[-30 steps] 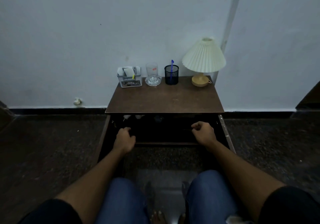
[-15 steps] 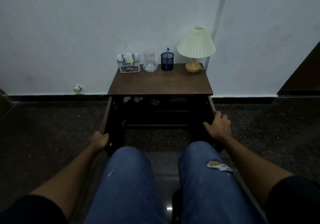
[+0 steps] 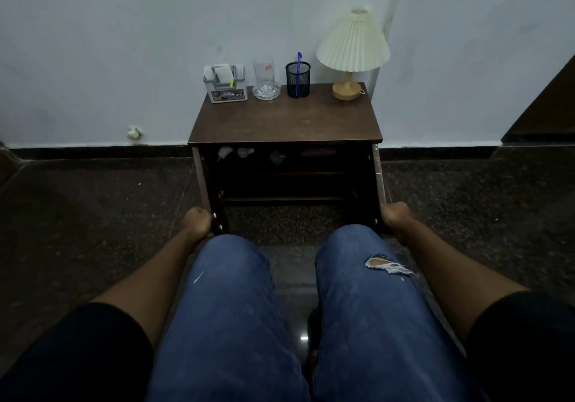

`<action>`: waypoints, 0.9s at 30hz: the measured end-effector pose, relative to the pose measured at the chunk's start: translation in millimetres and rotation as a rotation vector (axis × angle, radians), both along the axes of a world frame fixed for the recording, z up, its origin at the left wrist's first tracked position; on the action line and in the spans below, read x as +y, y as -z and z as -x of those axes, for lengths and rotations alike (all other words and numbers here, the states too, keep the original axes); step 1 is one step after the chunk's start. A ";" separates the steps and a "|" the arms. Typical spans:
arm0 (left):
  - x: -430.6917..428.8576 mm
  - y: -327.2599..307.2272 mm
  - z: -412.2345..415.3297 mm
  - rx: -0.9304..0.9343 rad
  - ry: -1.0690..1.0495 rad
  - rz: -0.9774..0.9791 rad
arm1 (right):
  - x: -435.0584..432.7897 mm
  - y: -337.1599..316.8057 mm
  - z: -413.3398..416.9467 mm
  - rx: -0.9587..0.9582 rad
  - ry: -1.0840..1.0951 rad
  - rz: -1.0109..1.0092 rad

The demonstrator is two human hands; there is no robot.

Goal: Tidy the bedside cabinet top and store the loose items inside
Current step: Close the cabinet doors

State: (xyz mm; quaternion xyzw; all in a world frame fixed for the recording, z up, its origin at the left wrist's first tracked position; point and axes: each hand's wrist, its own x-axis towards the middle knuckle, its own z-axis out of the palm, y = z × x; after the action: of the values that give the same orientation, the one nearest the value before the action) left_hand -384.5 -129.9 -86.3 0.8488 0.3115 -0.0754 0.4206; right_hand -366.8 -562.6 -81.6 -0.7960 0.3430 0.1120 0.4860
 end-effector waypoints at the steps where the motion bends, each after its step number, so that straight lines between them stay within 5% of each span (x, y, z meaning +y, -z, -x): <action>1: -2.0 0.6 -1.8 0.001 -0.006 0.020 | -0.1 0.2 0.7 0.006 -0.016 -0.013; 6: -12.9 4.5 -9.6 0.001 0.026 0.087 | -2.7 0.8 4.3 0.042 -0.136 -0.084; 13: -22.8 18.3 -27.6 0.002 0.029 0.192 | 12.2 15.7 -8.4 0.077 -0.539 0.158; 27: -45.2 46.9 -71.3 0.117 0.065 0.407 | 81.7 17.3 -61.7 0.256 -0.624 -0.088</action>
State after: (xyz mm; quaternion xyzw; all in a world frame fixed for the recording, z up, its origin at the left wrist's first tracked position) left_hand -313.2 -175.2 -133.2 0.7502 0.2862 -0.1993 0.5617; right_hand -305.1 -480.9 -98.9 -0.8204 0.1357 0.3690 0.4152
